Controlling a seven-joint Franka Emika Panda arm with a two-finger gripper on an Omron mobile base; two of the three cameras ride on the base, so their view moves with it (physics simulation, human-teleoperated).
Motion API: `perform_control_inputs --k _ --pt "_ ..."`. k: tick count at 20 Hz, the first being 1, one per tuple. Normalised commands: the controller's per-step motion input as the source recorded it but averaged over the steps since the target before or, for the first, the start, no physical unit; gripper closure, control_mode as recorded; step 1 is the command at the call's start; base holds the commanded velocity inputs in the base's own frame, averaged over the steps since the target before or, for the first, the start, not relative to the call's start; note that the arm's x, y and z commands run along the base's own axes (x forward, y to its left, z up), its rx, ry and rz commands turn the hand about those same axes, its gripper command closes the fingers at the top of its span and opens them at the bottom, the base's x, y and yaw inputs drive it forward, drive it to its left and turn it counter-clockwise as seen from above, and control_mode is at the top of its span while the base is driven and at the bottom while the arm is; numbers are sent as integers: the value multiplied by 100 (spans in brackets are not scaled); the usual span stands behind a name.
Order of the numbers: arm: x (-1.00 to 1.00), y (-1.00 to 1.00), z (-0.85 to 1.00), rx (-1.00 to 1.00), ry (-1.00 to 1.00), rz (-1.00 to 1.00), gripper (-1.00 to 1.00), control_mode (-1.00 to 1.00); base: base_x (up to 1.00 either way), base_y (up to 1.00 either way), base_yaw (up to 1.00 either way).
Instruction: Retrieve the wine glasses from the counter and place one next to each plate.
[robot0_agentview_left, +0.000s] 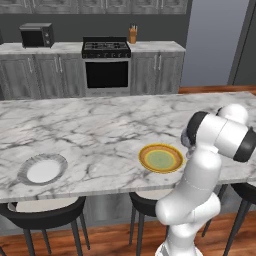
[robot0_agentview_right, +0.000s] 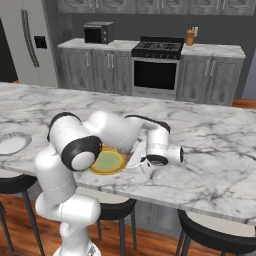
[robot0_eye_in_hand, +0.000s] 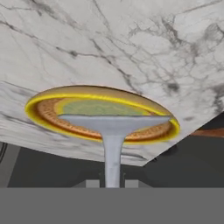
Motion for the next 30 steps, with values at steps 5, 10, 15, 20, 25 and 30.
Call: perform_control_inputs --k 5,10,15,20,25,30 --pt "4 -1 -19 0 0 4 100 -100 0 0 0" --pt "17 0 -19 0 0 3 100 -100 0 0 0" --pt "21 -7 -8 0 -4 1 100 -100 0 0 0" --pt "30 -24 0 0 -5 0 100 -100 0 0 0" --pt "29 -14 -2 0 -2 0 100 -100 0 0 0" --pt "30 0 -14 1 0 0 100 -100 0 0 0"
